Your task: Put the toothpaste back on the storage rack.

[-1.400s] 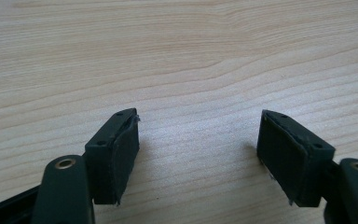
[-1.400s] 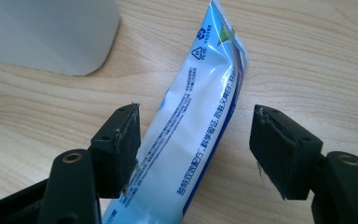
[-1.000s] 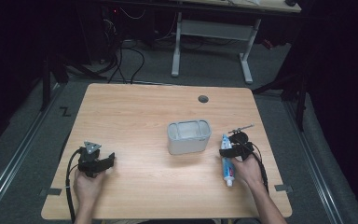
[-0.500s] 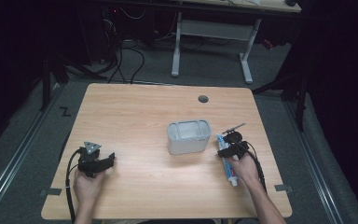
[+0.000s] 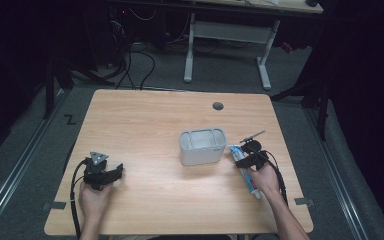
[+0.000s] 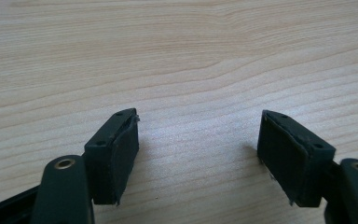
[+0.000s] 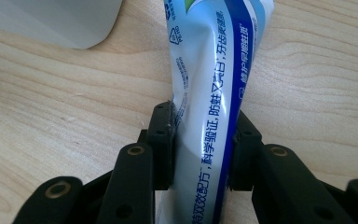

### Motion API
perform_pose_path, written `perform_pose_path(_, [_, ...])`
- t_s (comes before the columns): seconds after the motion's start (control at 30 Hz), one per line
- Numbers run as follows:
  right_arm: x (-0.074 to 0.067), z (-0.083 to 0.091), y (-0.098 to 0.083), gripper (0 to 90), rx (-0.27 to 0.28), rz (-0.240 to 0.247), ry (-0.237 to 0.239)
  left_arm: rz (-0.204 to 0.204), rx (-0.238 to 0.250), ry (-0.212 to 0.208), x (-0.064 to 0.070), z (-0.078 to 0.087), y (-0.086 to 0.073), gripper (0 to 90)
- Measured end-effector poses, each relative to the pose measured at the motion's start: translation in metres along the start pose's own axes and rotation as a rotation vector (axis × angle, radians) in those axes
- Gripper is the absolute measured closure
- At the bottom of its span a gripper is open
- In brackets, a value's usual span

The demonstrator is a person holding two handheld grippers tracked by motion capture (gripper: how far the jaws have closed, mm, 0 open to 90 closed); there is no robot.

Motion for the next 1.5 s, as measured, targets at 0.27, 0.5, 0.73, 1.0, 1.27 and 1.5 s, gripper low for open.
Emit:
perform_pose_path(0.27, [0.003, 0.018, -0.002, 68.9, 0.067, -0.028, 0.082, 0.001, 0.000, 0.000, 0.000, 0.000, 0.000, 29.7])
perform_pose_path(0.5, [0.008, 0.028, -0.002, 69.2, 0.102, -0.035, 0.101, 0.001, 0.000, 0.000, 0.000, 0.000, 0.000, 29.8])
perform_pose_path(0.73, [0.009, 0.038, -0.003, 69.2, 0.131, -0.016, 0.093, 0.000, 0.000, 0.000, 0.000, 0.000, 0.000, 29.8])
perform_pose_path(1.0, [0.010, 0.052, -0.001, 69.6, 0.172, -0.002, 0.084, -0.001, 0.000, 0.002, 0.000, 0.000, 0.000, 29.8])
perform_pose_path(1.27, [0.007, 0.064, 0.000, 69.6, 0.208, 0.028, 0.079, -0.002, -0.001, 0.002, 0.000, 0.000, 0.000, 29.9])
perform_pose_path(1.5, [0.000, 0.072, 0.003, 69.7, 0.235, 0.046, 0.094, -0.002, 0.000, 0.003, 0.000, 0.000, 0.000, 29.9])
Point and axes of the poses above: each handheld gripper's, and its own axes: z roughly backward along the jaws, y roughly out of its top, x roughly to its right, the point moved 10 cm from there along -z, roughly forward along the jaws, and after that the axes turned 9 degrees about -z, right-handed, at the moved point
